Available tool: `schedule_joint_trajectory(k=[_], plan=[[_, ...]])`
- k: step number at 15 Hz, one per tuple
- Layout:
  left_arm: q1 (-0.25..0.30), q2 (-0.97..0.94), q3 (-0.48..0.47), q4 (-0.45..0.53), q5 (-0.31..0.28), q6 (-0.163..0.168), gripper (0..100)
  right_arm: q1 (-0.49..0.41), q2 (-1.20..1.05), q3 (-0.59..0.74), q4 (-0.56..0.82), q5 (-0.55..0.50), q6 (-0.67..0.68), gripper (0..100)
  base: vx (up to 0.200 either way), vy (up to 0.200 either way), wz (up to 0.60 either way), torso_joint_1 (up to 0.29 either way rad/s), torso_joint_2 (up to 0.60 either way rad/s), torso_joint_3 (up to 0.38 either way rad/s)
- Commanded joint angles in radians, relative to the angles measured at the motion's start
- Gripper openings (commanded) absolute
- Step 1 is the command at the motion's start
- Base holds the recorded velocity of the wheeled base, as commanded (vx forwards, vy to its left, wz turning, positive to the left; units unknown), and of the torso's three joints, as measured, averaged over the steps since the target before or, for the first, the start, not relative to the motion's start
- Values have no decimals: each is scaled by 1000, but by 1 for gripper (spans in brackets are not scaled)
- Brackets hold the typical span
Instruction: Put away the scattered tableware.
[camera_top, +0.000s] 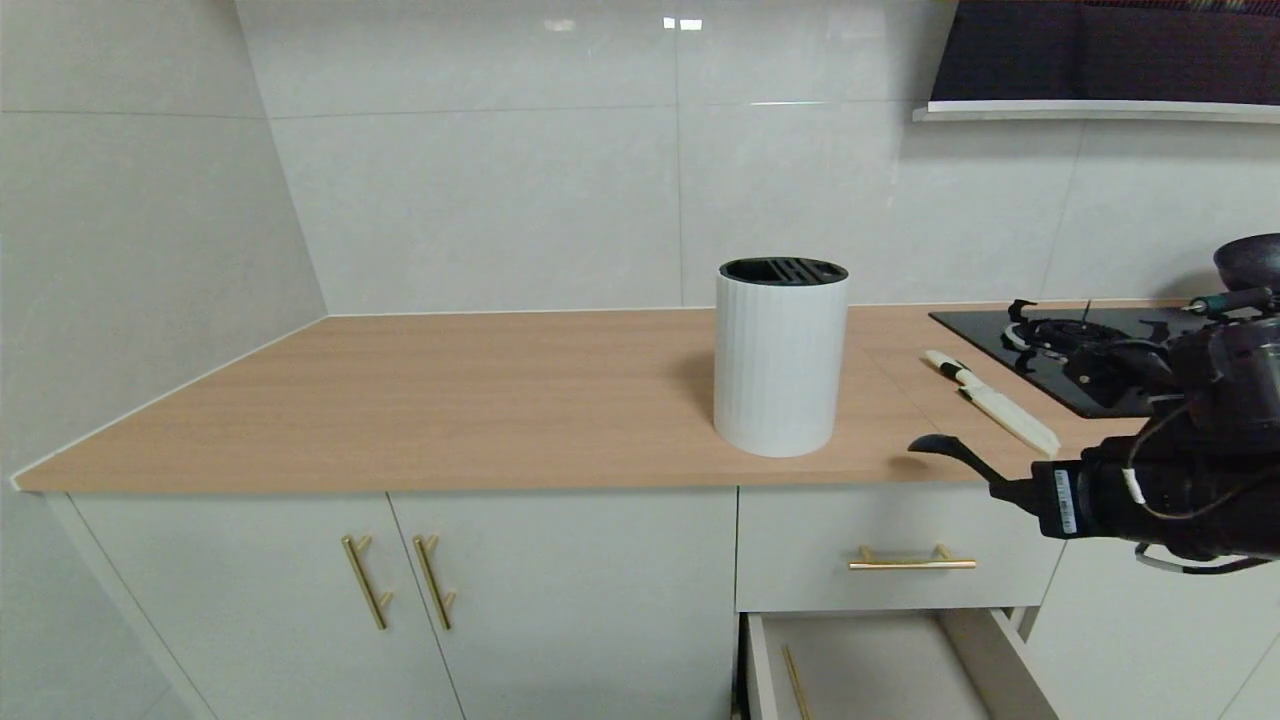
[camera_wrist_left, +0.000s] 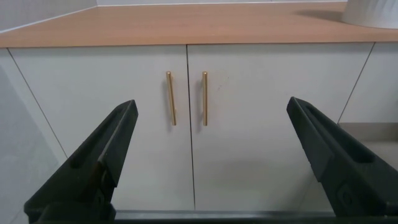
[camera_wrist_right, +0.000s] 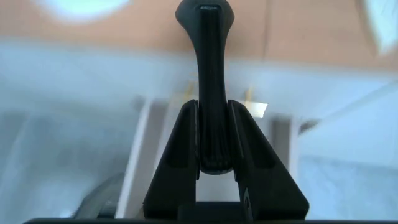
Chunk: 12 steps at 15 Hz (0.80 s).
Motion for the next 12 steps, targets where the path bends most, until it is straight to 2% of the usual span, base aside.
schedule_joint_trajectory(k=[1,4,9,12], plan=[[1,0,0,0,0,0,100,2,-137,49,8,26,0,0,0,0,0,0,0,0],[1,0,0,0,0,0,100,-1,-143,109,6,31,-5,0,0,0,0,0,0,0],[1,0,0,0,0,0,100,8,-111,134,5,33,-17,0,0,0,0,-7,13,13],[1,0,0,0,0,0,100,8,-85,141,3,33,-35,0,0,0,0,-146,339,204]])
